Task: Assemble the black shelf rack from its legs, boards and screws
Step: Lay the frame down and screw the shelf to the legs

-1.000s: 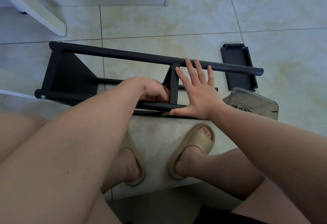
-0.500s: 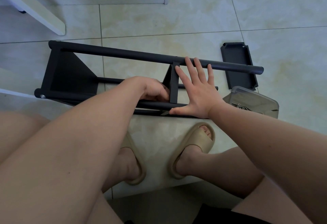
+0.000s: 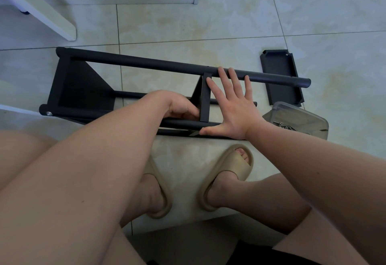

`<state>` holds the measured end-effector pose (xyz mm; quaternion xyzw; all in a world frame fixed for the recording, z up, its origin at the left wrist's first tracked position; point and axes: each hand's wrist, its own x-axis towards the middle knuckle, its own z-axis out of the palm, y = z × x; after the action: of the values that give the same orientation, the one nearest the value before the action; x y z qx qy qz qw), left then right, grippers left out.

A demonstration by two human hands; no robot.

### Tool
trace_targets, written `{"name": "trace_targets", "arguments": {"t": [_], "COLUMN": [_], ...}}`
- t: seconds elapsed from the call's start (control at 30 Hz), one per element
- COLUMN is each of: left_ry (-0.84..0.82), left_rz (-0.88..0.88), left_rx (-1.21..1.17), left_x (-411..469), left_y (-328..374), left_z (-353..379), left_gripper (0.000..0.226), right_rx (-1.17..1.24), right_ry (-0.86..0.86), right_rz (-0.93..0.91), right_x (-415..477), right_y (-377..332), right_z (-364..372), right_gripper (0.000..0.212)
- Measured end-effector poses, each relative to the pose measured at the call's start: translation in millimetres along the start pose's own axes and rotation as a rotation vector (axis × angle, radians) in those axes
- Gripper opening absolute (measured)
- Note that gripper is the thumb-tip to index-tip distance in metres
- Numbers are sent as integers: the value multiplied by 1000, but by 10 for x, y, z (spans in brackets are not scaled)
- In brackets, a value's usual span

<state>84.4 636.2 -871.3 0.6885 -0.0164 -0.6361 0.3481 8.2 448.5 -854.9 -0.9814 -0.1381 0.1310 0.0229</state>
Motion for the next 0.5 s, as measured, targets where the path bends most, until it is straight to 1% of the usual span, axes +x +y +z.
{"name": "trace_targets", "arguments": {"t": [0.13, 0.27, 0.5], "left_ry": [74, 99, 93], "left_rz": [27, 59, 70], "left_rx": [-14, -25, -45], "left_x": [1, 14, 13], "left_y": [9, 8, 17], "left_z": [15, 17, 21], "left_gripper": [5, 16, 20], "right_rx": [3, 2, -8], "right_ry": [1, -2, -12], "right_rz": [-1, -1, 2], "right_x": [1, 1, -4], "right_y": [0, 1, -4], "right_z": [4, -3, -10], "right_gripper": [132, 132, 132]}}
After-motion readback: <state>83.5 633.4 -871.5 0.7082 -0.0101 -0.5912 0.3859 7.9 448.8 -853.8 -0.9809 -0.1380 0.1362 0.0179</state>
